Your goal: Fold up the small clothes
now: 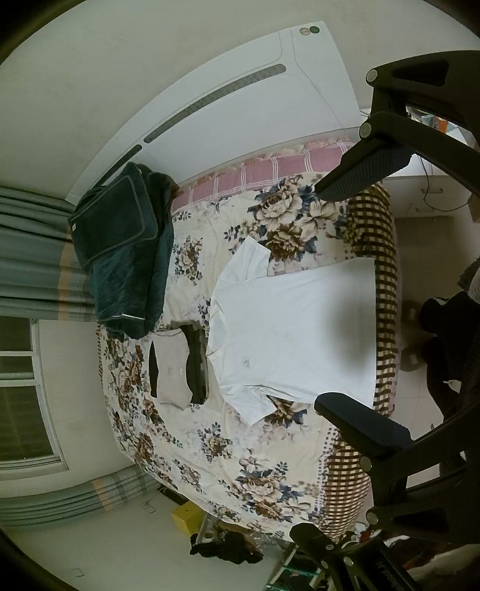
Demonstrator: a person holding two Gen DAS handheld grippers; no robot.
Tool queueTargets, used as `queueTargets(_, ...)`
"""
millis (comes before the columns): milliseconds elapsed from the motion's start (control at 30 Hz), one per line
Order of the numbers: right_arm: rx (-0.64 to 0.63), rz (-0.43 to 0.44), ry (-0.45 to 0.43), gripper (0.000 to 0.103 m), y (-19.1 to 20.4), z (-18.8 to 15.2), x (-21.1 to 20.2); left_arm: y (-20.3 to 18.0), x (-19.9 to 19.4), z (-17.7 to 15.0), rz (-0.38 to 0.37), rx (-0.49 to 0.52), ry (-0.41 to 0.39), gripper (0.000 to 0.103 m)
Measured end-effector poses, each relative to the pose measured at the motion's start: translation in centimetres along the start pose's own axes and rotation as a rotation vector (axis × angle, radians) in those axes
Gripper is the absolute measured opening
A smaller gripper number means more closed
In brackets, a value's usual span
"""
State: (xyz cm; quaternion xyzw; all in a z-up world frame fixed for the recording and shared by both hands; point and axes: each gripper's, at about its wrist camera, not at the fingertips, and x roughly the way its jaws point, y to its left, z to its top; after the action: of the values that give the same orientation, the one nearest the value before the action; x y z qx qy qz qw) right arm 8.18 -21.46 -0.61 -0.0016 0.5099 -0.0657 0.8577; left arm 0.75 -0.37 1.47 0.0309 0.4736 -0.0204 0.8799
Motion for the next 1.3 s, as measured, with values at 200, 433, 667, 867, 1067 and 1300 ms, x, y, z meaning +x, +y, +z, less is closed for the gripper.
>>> queueTargets(200, 0.0, 0.0, -0.001, 0.103, 0.0, 0.0, 0.0, -0.1, -0.2, 0.3, -0.002, 0.0, -0.002, 0.103)
queueTargets(433, 0.002, 0.0, -0.003, 0.103, 0.5, 1.1, -0.6, -0.2, -0.1, 0.6, 0.0, 0.001, -0.003, 0.103)
queueTargets(667, 0.0, 0.003, -0.005, 0.103, 0.6, 1.4, -0.8, -0.2, -0.1, 0.8, 0.0, 0.001, -0.005, 0.103)
queueTargets(867, 0.002, 0.003, -0.006, 0.103, 0.7, 1.4, -0.8, -0.4, -0.1, 1.1, -0.001, -0.002, -0.007, 0.103)
queueTargets(1067, 0.002, 0.006, -0.006, 0.103, 0.7, 1.6, -0.9, -0.8, 0.0, 2.2, -0.004, 0.0, -0.005, 0.103)
queueTargets(1300, 0.004, 0.006, -0.006, 0.103, 0.7, 1.6, -1.0, -0.7, 0.6, 3.6, -0.014, -0.004, -0.009, 0.103)
